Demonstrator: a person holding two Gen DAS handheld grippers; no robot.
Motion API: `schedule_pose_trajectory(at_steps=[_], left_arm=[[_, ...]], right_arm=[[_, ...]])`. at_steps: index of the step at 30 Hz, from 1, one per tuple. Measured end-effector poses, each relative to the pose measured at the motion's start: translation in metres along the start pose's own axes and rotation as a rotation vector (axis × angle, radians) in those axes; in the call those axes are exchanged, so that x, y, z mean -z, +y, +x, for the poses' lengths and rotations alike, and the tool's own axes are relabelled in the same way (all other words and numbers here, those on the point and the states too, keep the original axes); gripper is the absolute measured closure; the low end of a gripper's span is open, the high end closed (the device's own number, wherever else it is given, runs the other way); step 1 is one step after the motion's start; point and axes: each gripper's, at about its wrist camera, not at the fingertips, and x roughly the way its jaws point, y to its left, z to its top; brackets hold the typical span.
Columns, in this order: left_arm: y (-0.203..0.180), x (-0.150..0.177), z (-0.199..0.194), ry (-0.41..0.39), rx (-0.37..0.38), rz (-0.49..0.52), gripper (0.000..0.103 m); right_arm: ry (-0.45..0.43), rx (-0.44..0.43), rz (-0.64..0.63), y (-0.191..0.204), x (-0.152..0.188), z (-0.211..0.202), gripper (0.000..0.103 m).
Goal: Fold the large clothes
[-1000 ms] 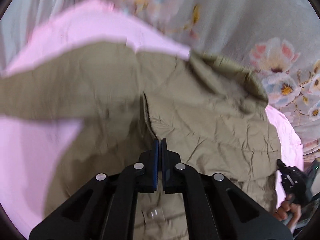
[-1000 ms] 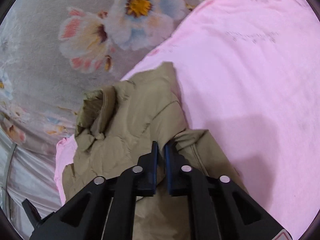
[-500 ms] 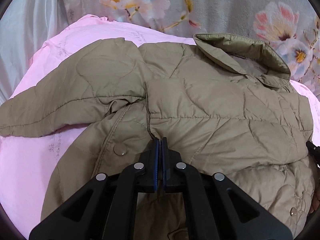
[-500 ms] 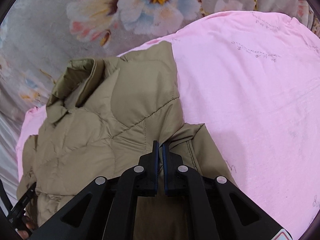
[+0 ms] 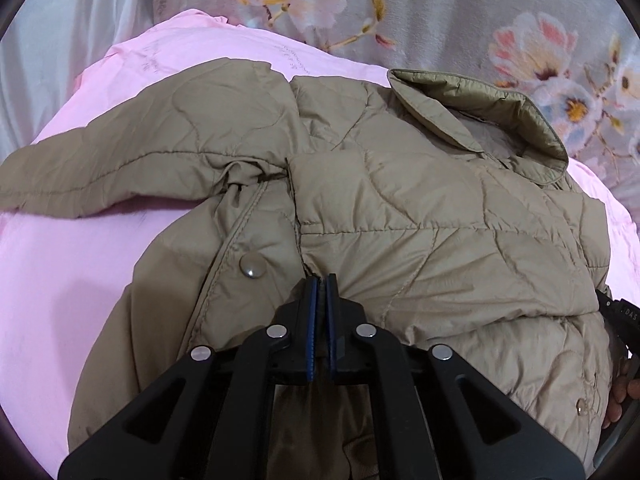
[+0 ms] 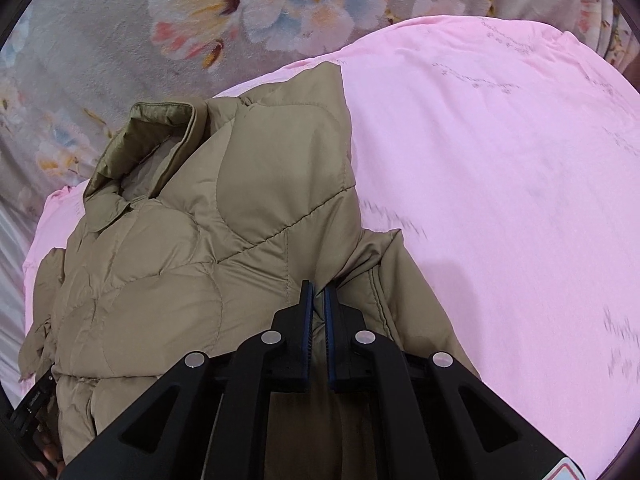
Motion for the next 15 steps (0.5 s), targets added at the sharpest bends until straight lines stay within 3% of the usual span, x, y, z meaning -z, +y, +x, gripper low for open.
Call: schedule_pose_trajectory(at_steps=[4, 9, 11, 13, 15], left_arm=[[0.009, 0.024, -0.031, 0.0, 0.005, -0.005, 0.099], [0.014, 0.021, -0.048, -0.003, 0.001, -0.014, 0.096], [0.012, 0.011, -0.06, -0.026, -0.073, 0.033, 0.084], [0.011, -0.002, -0.081, -0.079, -0.129, 0.058, 0.057], [0.007, -0.012, -0.101, -0.131, -0.126, 0.062, 0.054]], right_arm=[[-0.002, -0.013, 0.009, -0.009, 0.026, -0.024, 0.1], [0.022, -0.042, 0.017, -0.015, 0.032, -0.042, 0.087], [-0.002, -0.012, 0.012, -0.017, 0.03, -0.064, 0.077], [-0.077, 0.023, -0.011, -0.016, 0.031, -0.093, 0.071], [-0.115, -0.004, -0.06, 0.0, 0.028, -0.11, 0.071]])
